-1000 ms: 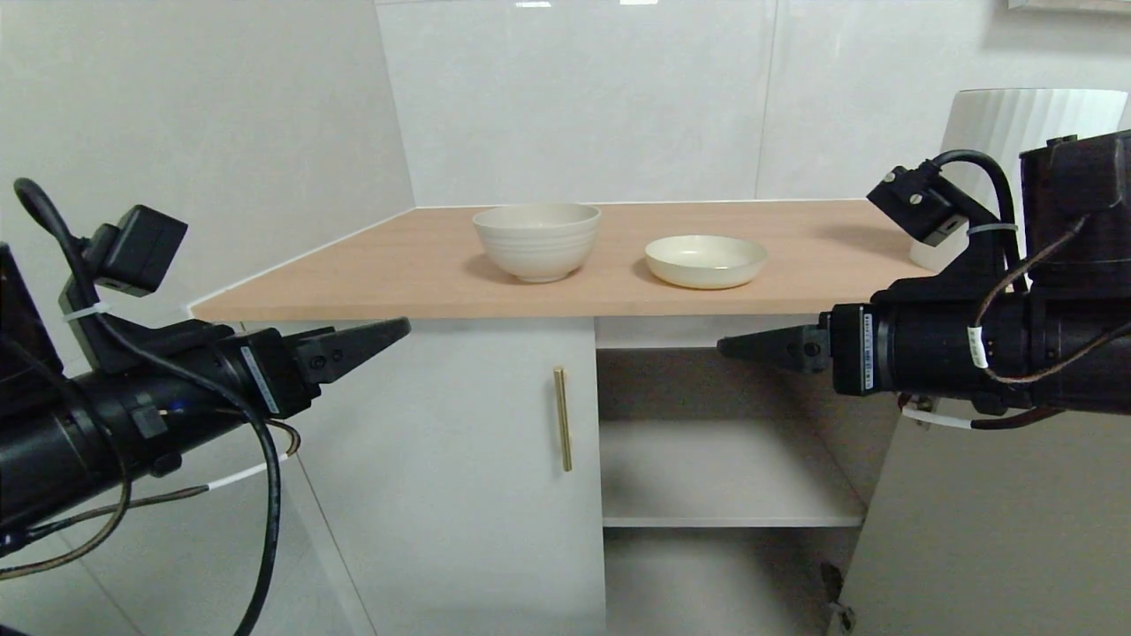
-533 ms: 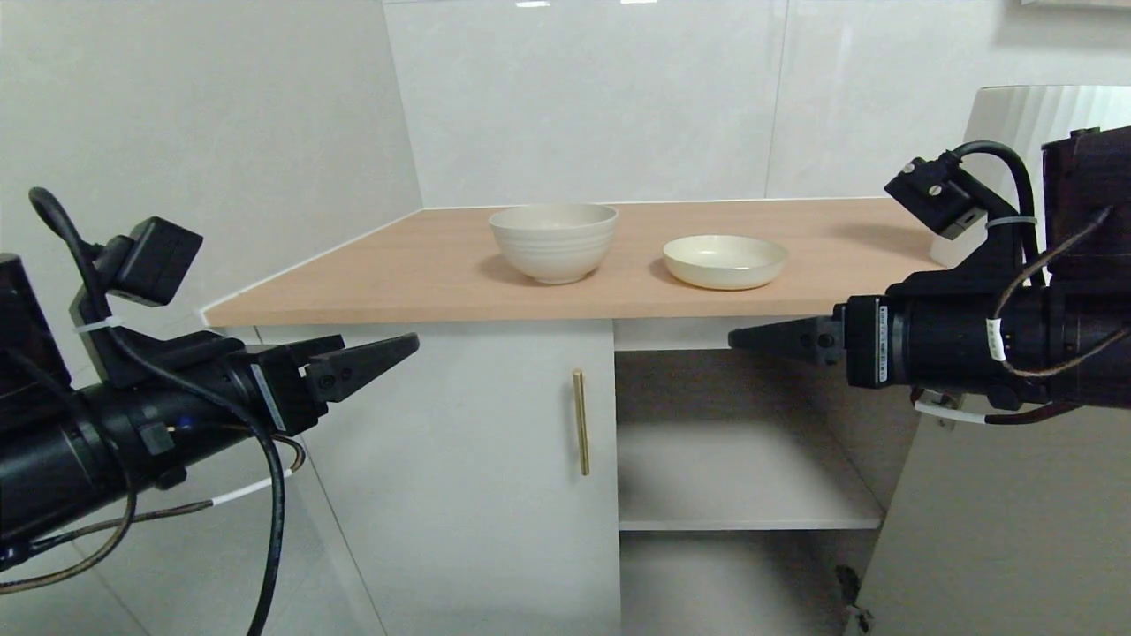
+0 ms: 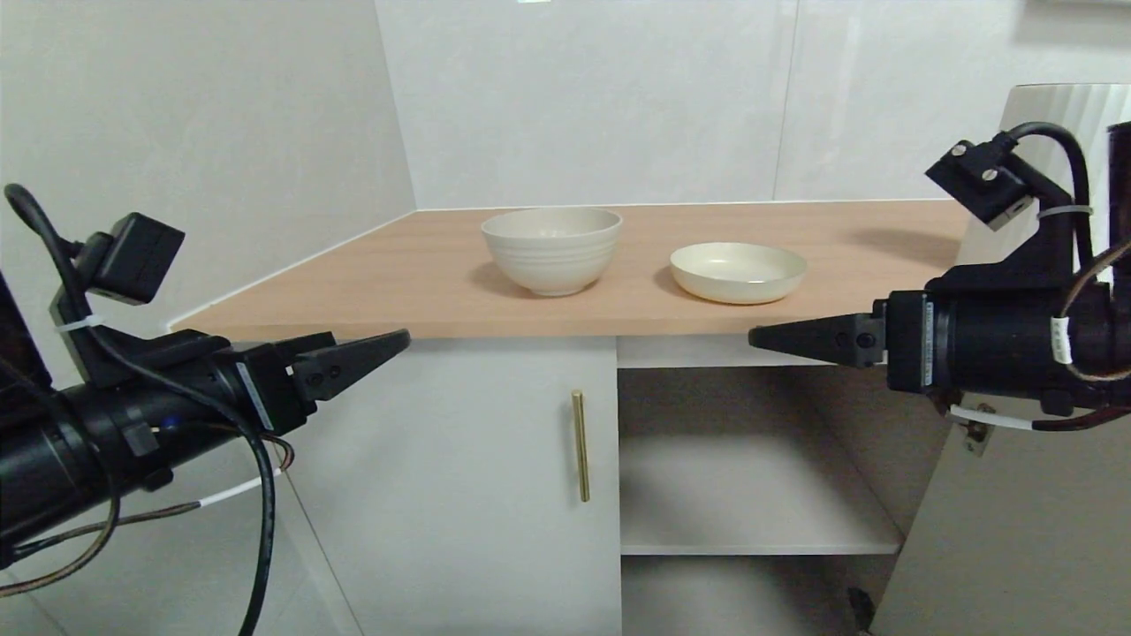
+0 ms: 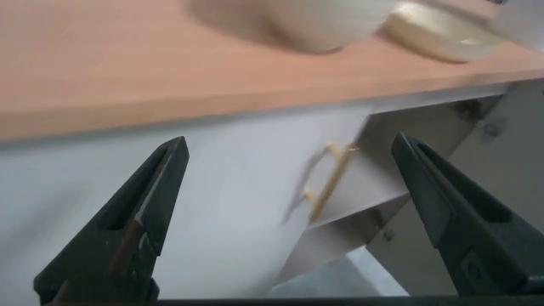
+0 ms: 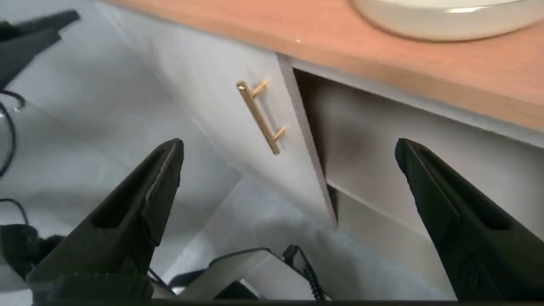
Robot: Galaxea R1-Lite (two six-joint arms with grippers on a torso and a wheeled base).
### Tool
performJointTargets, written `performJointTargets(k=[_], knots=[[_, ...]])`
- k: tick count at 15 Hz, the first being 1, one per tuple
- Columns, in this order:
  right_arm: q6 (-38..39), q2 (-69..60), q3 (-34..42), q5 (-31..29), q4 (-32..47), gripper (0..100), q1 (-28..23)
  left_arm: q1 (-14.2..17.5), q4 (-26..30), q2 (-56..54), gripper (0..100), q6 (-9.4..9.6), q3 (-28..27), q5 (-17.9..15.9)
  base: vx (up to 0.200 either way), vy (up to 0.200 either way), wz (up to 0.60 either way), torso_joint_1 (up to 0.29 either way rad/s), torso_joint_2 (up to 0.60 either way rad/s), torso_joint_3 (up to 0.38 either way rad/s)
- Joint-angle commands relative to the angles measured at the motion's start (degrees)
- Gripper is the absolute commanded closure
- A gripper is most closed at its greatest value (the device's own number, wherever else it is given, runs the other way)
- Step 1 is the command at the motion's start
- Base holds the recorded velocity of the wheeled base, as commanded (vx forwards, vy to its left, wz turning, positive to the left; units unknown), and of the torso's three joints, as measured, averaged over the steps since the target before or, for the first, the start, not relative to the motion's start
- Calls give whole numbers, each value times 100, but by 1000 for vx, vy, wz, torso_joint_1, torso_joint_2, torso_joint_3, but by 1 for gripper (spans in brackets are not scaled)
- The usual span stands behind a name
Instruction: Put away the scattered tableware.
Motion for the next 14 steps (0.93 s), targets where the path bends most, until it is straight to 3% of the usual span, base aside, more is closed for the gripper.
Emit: performJointTargets(k=[1, 7, 11, 14], knots=[[-5, -268, 78, 39, -17, 0, 7, 0, 4, -181, 0, -10, 2, -6, 0, 0, 0, 0, 0, 0], [-32, -347, 122, 91, -26, 0, 147, -8, 197, -102, 0, -10, -59, -14, 0, 0, 0, 3, -10, -4], [-32, -295, 131, 74, -44, 0, 95, -8, 276, 180, 0, -10, -112, -14, 0, 0, 0, 69, -242, -247], [-40, -215, 131, 74, -79, 0, -11, -17, 522, 399, 0, -10, -340, -14, 0, 0, 0, 173, -536, -300]])
